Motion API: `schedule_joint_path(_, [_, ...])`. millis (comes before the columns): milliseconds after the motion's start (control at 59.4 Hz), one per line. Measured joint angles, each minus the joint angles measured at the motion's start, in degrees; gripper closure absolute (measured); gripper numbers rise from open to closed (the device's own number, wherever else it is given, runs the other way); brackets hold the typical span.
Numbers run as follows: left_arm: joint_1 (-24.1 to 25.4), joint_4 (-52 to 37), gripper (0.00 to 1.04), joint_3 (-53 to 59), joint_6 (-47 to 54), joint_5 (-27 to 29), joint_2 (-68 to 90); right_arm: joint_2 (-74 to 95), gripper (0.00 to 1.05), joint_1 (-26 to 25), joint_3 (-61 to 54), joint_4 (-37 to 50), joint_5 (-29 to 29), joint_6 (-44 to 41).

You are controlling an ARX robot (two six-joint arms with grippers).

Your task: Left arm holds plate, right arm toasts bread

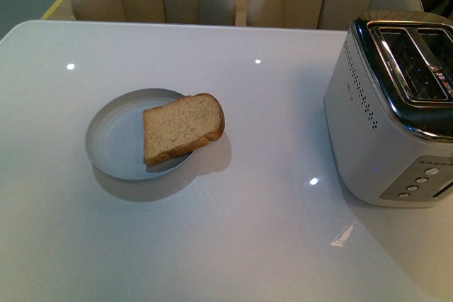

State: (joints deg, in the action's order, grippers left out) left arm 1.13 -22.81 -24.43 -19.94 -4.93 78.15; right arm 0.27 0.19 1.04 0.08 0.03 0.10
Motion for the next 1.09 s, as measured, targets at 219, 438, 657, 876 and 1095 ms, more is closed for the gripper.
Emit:
schedule_joint_path(219, [-2.19,-6.75,0.07,-9.01,-5.38,1.77,25.83,0.00,0.09,0.00,0.00,0.00,0.00,0.00])
schedule_joint_path(438, [-4.90,-7.67,0.07,-17.66,-6.88,3.45,41.77,0.00,0.09,0.00,0.00,0.00,0.02,0.00])
schedule_joint_path(657, [-6.32,-7.32,0.07,-24.72,-9.35,3.82,51.71,0.00,0.09,0.00,0.00,0.00,0.00,0.00])
schedule_joint_path(876, [-6.71,-4.66,0.07,-30.97,-12.04,3.85,57.68,0.00,0.09,0.00,0.00,0.00,0.00,0.00])
schedule_joint_path(1095, [-7.50,-2.62,0.07,-34.56,-12.96,4.92,60.67,0.00,0.09,0.00,0.00,0.00,0.00,0.00])
